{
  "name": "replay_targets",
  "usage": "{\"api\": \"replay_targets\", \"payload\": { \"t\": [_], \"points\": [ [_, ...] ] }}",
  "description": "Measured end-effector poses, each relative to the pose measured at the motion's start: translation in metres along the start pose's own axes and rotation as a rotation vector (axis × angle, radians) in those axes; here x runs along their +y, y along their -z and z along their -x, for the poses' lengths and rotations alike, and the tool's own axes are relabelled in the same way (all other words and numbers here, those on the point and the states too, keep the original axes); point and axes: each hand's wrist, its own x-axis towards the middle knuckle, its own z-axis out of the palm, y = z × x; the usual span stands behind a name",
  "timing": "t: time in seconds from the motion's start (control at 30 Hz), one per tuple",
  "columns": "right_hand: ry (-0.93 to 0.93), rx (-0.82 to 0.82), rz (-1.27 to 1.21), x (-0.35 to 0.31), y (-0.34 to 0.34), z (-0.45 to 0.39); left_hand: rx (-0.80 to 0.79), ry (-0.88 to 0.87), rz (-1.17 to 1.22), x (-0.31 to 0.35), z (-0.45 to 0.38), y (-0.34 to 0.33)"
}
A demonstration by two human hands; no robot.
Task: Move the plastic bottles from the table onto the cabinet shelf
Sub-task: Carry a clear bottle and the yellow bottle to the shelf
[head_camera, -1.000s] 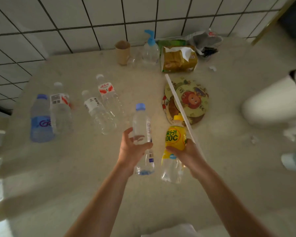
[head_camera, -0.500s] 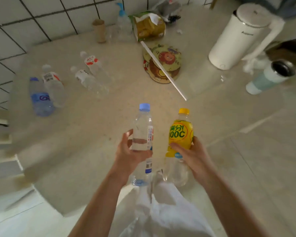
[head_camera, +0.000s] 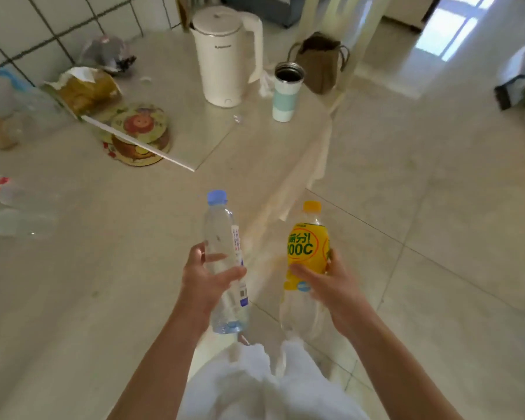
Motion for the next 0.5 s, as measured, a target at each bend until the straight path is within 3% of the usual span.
{"api": "replay_targets", "payload": {
  "t": [0.23,0.5],
  "points": [
    [-0.015,0.290,-0.174,0.040,0.141,0.050,-0.217,-0.088,-0.221,0.001,0.044,-0.134],
    [-0.054,0.567,-0.290,0.107,0.304,0.111,-0.446,-0.164,-0.381,-0.045,0.132,-0.301]
  ]
}}
